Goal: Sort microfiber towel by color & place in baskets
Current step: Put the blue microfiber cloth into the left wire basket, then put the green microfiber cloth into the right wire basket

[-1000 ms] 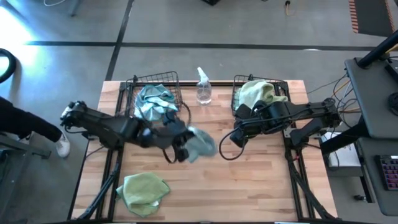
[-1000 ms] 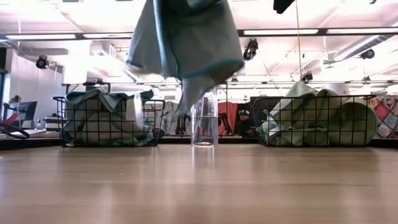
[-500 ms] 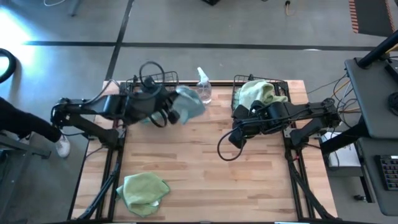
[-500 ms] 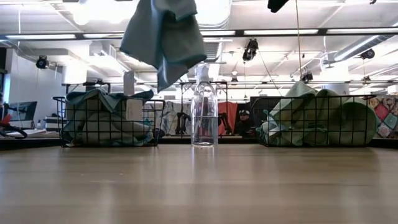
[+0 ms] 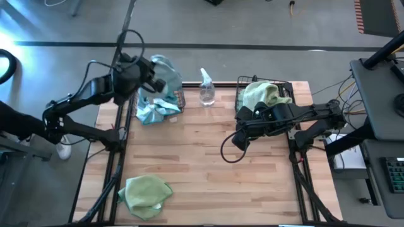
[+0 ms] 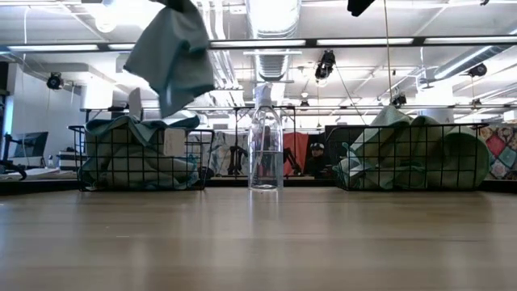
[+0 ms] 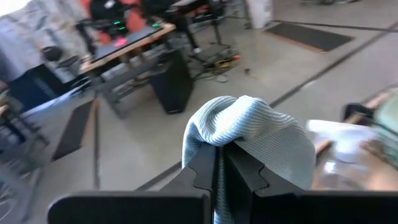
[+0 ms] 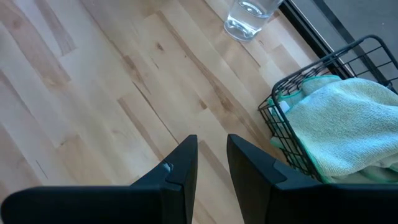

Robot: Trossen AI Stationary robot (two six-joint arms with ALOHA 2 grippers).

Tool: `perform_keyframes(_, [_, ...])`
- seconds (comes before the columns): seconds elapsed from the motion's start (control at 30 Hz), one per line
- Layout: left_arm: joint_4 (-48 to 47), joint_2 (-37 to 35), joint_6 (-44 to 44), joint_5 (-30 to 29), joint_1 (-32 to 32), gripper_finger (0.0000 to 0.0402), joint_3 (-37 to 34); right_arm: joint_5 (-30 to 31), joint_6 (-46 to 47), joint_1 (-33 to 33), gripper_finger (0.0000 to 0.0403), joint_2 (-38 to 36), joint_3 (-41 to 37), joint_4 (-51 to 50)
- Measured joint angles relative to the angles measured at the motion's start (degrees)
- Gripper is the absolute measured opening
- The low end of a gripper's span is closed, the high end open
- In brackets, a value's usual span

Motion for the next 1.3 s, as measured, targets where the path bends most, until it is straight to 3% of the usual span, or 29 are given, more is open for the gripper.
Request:
perform_keyframes(0.43, [-4.67,-0.27,1.33,-0.02,9.27,0.0013,0.0,0.0,0.93,0.0,0.0082,0.0,0.0,0.17])
perform_keyframes(1.3, [-9.52,1.34,-0.19,-0.4,11.02,0.0117,0.0,0.0,3.08,0.0,0.0082,0.0,-0.02,0.52])
